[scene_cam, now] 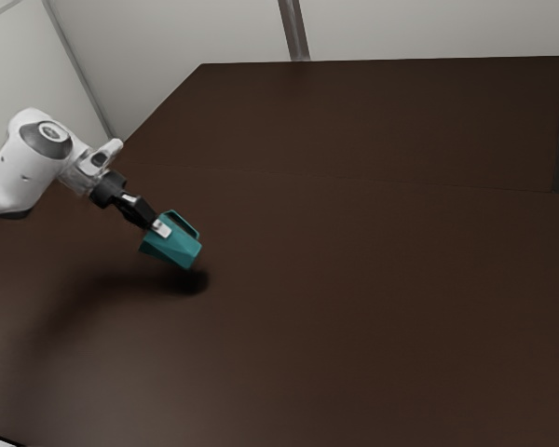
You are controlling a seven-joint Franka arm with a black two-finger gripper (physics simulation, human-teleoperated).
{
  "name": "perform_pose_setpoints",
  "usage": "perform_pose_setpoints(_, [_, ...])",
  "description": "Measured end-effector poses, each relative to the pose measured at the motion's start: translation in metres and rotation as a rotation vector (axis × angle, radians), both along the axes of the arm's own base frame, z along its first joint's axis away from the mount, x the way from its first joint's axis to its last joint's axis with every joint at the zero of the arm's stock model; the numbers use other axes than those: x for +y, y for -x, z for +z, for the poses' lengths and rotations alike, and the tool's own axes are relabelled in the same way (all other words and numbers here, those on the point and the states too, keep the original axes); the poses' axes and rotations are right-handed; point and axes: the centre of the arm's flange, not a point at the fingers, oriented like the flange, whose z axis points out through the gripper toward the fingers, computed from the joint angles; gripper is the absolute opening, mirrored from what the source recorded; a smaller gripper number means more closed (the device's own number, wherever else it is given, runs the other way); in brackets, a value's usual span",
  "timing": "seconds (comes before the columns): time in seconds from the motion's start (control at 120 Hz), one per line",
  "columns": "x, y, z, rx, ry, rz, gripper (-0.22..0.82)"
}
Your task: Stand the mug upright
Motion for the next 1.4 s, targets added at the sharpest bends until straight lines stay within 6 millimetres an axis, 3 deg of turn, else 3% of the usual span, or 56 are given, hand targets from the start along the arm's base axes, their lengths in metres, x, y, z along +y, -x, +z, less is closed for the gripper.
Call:
perform_pose_setpoints(0.108, [-0.041, -0.007, 0.033, -0.044, -0.189, -0.087, -0.18])
perform_pose_setpoints(0.3, [-0.095, -0.004, 0.053, -0.078, -0.41, -0.128, -0.18])
perform_pose_setpoints(0.592, [-0.2, 0.005, 0.049, -0.109, -0.63, -0.194, -0.18])
perform_pose_setpoints(0.808, [-0.24, 0.018, 0.033, -0.097, -0.695, -0.167, -0.18])
perform_pose_setpoints(0.95, [-0.255, 0.024, 0.021, -0.081, -0.727, -0.153, -0.18])
perform_pose_setpoints(1.075, [-0.255, 0.025, 0.014, -0.061, -0.748, -0.12, -0.18])
perform_pose_setpoints(1.4, [-0.195, 0.025, -0.006, 0.045, -0.767, 0.058, -0.18])
